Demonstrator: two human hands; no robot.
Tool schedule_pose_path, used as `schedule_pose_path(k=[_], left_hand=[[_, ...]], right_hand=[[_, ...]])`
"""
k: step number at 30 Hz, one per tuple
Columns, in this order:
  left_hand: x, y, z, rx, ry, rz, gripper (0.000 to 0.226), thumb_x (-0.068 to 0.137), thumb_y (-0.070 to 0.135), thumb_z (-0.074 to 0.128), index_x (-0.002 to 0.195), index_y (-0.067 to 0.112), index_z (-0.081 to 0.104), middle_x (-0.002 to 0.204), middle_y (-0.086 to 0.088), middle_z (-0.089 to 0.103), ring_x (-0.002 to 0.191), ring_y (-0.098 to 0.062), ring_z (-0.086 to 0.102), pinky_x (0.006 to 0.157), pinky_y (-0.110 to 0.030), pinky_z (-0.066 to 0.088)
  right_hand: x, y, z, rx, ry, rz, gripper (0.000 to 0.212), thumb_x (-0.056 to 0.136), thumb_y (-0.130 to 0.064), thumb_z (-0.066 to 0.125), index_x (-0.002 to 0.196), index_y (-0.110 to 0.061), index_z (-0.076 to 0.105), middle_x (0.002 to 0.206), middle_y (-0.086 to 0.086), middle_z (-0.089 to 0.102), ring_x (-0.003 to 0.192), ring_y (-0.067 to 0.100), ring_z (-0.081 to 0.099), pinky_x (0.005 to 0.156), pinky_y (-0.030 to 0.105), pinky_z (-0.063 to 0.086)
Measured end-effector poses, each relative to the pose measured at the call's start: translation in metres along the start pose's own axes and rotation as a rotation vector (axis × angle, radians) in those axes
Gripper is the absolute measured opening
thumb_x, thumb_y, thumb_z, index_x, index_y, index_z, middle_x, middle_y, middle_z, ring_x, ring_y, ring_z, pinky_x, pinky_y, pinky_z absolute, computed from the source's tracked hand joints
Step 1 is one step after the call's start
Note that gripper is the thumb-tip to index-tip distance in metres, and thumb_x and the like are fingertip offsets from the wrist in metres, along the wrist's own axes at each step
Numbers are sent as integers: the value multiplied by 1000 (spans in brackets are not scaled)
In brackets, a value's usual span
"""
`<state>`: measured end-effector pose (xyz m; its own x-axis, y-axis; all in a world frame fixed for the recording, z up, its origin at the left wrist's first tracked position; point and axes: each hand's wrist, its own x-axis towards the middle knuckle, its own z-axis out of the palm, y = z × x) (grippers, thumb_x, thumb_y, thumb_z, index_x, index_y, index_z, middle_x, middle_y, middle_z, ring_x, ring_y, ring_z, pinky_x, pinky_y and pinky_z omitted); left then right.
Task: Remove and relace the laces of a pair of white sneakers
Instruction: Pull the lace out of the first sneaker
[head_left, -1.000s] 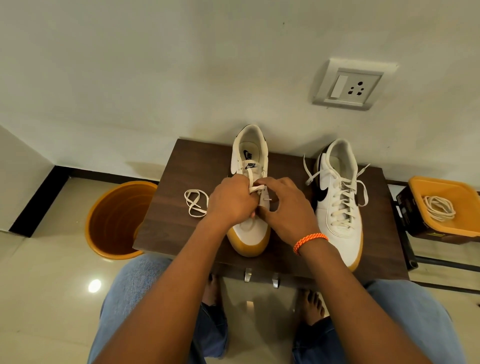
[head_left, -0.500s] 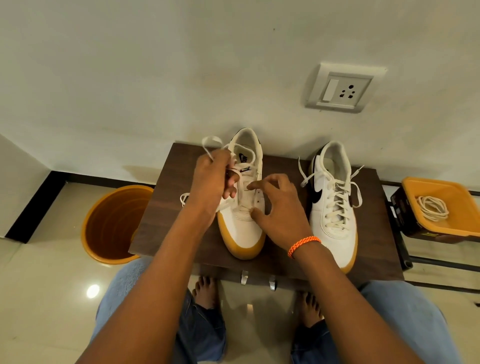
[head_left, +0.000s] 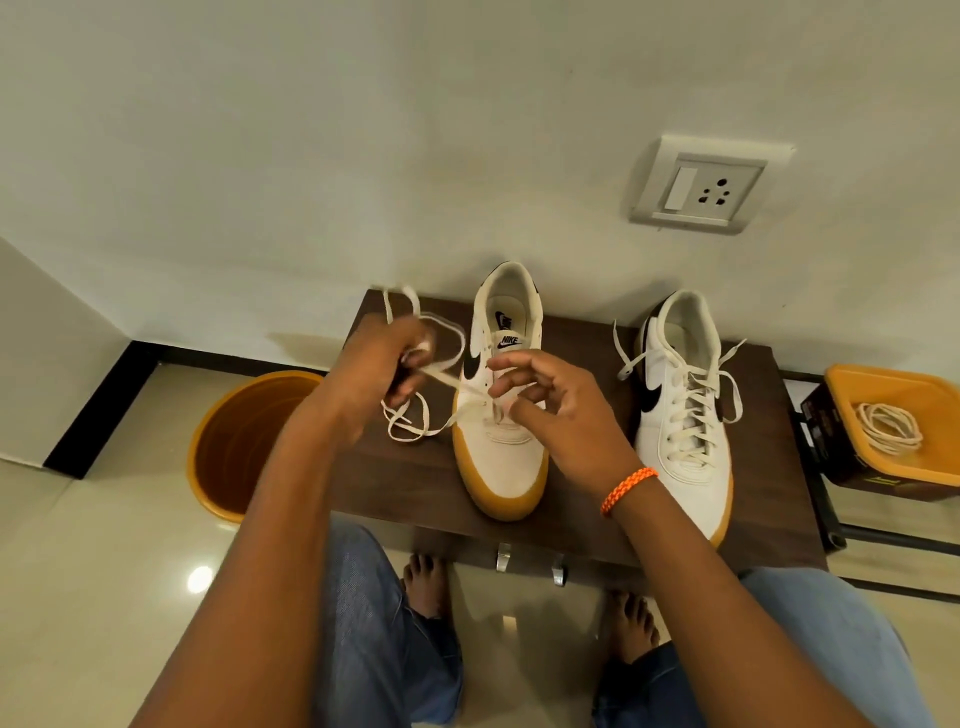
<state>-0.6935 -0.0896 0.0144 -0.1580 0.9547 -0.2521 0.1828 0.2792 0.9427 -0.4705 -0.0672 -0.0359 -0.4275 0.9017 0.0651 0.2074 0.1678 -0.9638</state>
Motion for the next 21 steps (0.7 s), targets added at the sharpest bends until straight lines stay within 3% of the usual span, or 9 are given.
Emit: schedule_pose_path(k=[2, 4, 9, 12, 16, 18, 21], left_hand=[[0, -14, -17, 231, -108, -177, 43, 103, 23, 42, 62, 11, 44, 50, -10, 38, 44, -21, 31, 51, -31, 29], [-2, -28, -33, 389, -169, -349, 49, 107, 27, 39, 60, 13, 44, 52, -10, 39, 42, -21, 33, 51, -30, 31], [-3, -45, -46, 506, -136, -592, 50, 108, 38, 43, 64, 16, 44, 60, -6, 44, 50, -21, 41, 57, -31, 37], [-2, -49, -43, 509, -94, -631, 47, 110, 41, 44, 71, 14, 48, 67, -7, 48, 56, -21, 44, 60, -31, 38], [-1, -50, -42, 495, -108, -665, 42, 109, 38, 43, 77, 13, 54, 71, -8, 54, 57, -20, 45, 59, -29, 37], [-1, -51, -43, 500, -153, -683, 40, 109, 40, 46, 82, 13, 59, 74, -7, 56, 59, -20, 48, 61, -30, 39], [-1, -53, -47, 510, -188, -665, 34, 109, 31, 47, 89, 10, 64, 78, -7, 59, 61, -19, 52, 63, -31, 43]], right_hand=[[1, 2, 5, -191, 86, -20, 35, 94, -3, 63, 120, -26, 70, 109, -9, 69, 86, 12, 63, 80, 25, 55], [0, 4, 16, -429, 84, -86, 28, 97, -12, 62, 117, -29, 70, 119, -11, 63, 98, 10, 59, 88, 28, 53], [8, -6, 44, -855, 92, -246, 31, 97, -11, 64, 124, -23, 70, 123, -1, 64, 119, 23, 50, 102, 42, 50], [27, -15, 64, -914, -177, -214, 58, 90, -1, 69, 144, -21, 58, 137, 4, 60, 129, 26, 47, 107, 44, 48], [56, -13, 100, -1093, -489, -84, 86, 85, -1, 75, 157, -32, 37, 151, 12, 42, 131, 35, 49, 102, 46, 52], [67, -7, 111, -1116, -545, -50, 86, 85, -3, 76, 154, -38, 38, 147, 13, 41, 127, 38, 50, 100, 49, 53], [75, 1, 120, -1053, -540, -17, 61, 90, -4, 72, 141, -31, 52, 133, 14, 44, 113, 40, 59, 91, 45, 54]])
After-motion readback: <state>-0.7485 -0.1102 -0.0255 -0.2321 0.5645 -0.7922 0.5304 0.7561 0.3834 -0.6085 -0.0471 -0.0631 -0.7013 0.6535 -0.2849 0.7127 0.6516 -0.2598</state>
